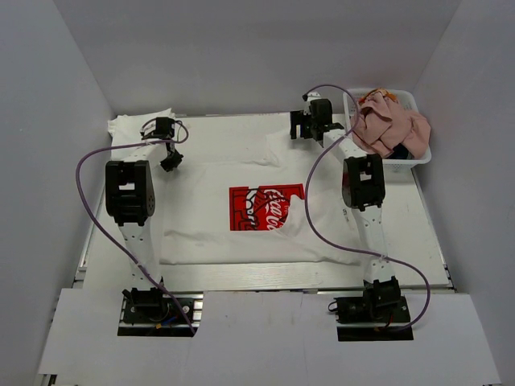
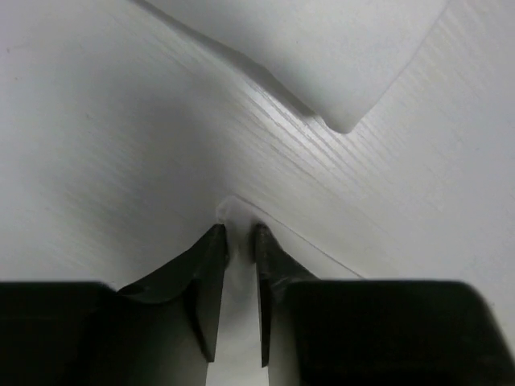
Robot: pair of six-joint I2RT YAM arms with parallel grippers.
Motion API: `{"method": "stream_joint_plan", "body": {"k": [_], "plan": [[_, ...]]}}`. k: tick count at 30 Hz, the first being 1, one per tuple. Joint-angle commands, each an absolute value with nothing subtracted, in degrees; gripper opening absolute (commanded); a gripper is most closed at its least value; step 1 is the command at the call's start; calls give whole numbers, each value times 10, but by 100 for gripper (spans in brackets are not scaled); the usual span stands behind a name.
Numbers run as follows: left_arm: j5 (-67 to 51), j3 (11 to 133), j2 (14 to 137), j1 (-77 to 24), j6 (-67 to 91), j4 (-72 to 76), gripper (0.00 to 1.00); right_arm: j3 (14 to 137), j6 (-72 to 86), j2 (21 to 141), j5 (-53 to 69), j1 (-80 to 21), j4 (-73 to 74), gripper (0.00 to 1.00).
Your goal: Fold and stack the t-shirts
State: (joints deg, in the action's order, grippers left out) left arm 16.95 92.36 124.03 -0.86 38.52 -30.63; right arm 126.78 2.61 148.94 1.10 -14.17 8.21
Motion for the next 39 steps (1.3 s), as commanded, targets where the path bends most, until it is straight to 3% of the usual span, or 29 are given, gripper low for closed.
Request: {"method": "stream_joint_plan", "body": {"k": [1,2,5,8,13,14,15,18,19,22,29,35,39], "plan": [[136,914,1249,-11,384,-304,25,1303,33,1506,14,-145,40,90],[130,909,1249,-11,384,-304,15,1310,33,1513,11,-145,38,90],[124,909,1249,-11,384,-309,0,1368,30,1549,6,-148,71,90],[119,904,1244,-11,384,-309,0,1347,13,1543,8,-151,55,89],[106,887,1223,-11,384,-303,0,1363,-22,1542,45,-160,128,76],[106,882,1223,-11,384,-303,0,1354,-29,1541,51,-161,134,71],[106,882,1216,-11,384,-303,0,1347,-30,1537,56,-163,141,57],[112,876,1209,-11,384,-303,0,1310,-39,1515,62,-166,153,40],[112,876,1204,-11,384,-303,0,1306,-44,1509,60,-170,157,24],[112,876,1204,-11,384,-303,0,1303,-57,1502,26,-178,167,0],[154,876,1194,-16,384,-309,0,1233,-75,1393,6,-181,79,0],[160,831,1128,-16,384,-281,0,1024,-108,1236,35,-195,-25,0],[160,788,1072,-16,371,-244,0,944,-123,1131,-18,-207,-33,0]]}}
